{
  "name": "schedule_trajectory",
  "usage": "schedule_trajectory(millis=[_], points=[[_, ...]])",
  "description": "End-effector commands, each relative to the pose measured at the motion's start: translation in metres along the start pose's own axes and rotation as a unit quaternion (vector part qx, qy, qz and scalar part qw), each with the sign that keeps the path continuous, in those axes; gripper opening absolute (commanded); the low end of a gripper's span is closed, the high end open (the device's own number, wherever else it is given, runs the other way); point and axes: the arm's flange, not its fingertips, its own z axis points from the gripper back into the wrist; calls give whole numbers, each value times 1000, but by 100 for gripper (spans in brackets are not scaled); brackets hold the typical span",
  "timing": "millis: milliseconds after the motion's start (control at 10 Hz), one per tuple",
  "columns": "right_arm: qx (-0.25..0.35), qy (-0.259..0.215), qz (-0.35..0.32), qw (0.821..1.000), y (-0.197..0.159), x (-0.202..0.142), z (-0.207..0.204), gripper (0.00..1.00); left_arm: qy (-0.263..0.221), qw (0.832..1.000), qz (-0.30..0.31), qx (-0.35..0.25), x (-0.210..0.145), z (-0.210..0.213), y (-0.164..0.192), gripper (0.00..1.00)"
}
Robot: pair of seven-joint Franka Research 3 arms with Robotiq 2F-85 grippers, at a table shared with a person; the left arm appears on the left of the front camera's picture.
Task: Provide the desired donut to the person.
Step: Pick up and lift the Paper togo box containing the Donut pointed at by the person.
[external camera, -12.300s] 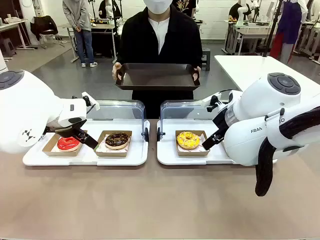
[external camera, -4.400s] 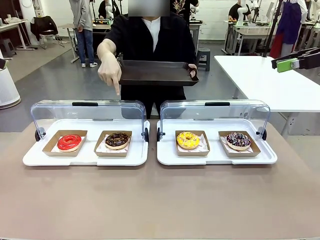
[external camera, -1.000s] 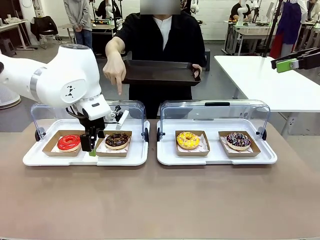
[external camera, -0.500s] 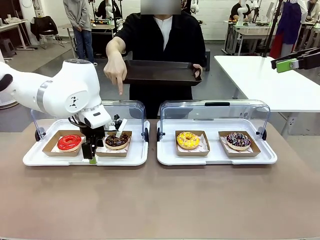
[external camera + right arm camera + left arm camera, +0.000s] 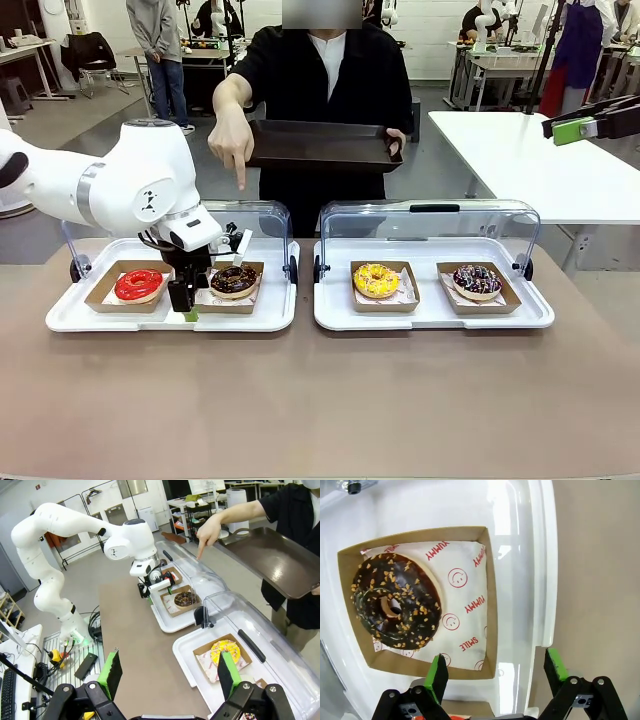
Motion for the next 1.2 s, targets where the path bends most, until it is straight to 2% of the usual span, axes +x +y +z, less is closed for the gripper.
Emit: schedule_trajectory(millis=[0, 700, 800, 900, 1000, 1100], points=[[6, -15, 4, 1000, -2, 1, -2, 100, -3, 1000, 5, 7, 1, -2, 6, 100], [6, -15, 4, 1000, -2, 1, -2, 100, 3, 1000, 14, 5, -5, -16, 14, 100], [6, -15, 4, 1000, -2, 1, -2, 100, 0, 1000, 12, 13, -6, -16, 13, 54], [6, -15, 4, 1000, -2, 1, -2, 100, 1, 1000, 10, 13, -6, -16, 14, 46], [6, -15, 4, 1000, -2, 1, -2, 100, 1, 1000, 10, 14, -5, -16, 14, 0], [6, -15, 4, 1000, -2, 1, -2, 100, 1, 1000, 10, 14, -5, -16, 14, 0]])
